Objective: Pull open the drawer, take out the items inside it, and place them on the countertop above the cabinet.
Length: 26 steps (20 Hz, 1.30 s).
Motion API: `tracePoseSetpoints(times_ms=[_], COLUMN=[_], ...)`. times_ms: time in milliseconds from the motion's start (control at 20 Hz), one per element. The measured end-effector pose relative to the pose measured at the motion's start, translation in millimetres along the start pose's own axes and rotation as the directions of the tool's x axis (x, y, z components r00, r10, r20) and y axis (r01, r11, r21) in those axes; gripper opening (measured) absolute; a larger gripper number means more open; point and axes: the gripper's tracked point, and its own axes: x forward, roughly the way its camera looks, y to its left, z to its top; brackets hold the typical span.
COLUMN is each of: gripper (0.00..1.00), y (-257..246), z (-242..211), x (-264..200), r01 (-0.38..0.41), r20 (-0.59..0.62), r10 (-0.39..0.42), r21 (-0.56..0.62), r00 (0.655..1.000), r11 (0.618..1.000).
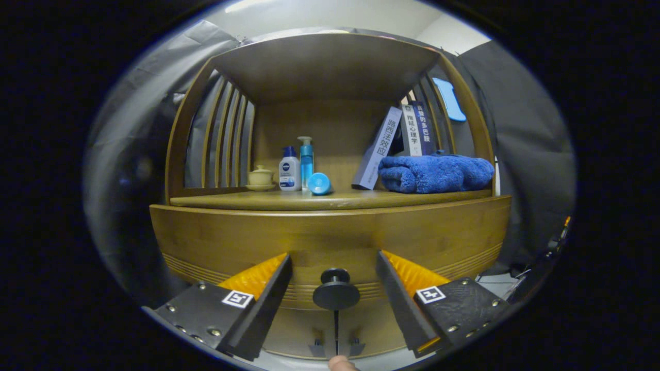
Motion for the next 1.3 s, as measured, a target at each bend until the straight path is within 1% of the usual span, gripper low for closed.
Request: tracePoseSetpoints(times_ms=[150,350,650,750,900,1150,1300], gripper=[0.99,0.99,0.99,0.99,0.99,0.99,0.99], y=[1,2,2,5,4,12,19], z=[-1,0,-6,-3,4,-4,0], x=[8,16,21,18,10,-17,-42], r01=[0.003,0.009,0.016,0.003,0.008,0.005,-0.005], r20=[0.002,0.026,-0.012,-0.015,-0.003,-0.055,-0.074], r10=[-0.003,-0.009,-0.016,-0.001,-0.008,-0.001,0.01], r21=[0.017,0.012,0.082,0.091,0.077,0.076,0.071], r00=[1.0,1.0,1.0,1.0,1.0,0.999,0.997], r11=[1.0,1.0,0.996,0.996,0.997,0.997,0.997])
